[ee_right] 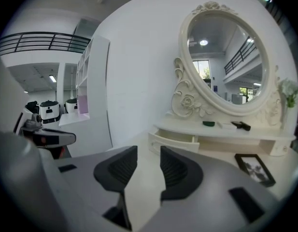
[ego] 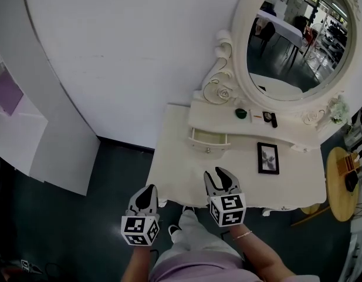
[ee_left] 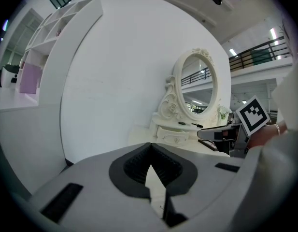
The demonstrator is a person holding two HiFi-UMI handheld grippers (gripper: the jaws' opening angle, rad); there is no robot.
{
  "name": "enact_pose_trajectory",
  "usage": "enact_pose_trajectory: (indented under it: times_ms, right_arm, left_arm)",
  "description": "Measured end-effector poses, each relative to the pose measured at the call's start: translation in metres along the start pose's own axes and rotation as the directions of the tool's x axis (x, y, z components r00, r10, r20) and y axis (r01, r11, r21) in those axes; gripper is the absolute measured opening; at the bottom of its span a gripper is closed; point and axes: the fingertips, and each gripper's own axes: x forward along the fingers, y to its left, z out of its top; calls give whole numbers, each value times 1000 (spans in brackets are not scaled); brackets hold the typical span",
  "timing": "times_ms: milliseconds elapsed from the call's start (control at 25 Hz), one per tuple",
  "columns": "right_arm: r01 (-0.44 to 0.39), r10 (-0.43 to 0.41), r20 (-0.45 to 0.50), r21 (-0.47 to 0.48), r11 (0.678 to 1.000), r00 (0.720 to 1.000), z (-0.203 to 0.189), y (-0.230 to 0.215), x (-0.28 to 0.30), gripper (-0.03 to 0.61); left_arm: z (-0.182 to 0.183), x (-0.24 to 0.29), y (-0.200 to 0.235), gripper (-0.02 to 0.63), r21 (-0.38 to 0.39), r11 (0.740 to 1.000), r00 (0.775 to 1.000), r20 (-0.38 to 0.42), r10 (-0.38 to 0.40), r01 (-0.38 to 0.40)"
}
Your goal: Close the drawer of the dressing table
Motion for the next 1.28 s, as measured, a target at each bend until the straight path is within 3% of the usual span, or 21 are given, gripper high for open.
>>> enact_pose_trajectory:
  times_ms: [1280]
  right_arm:
    - [33, -25, -153, 50, 998, 988, -31, -45, 99, 150]
  left_arm:
    - [-6, 116, 11, 0, 7, 998, 990, -128, -61, 62]
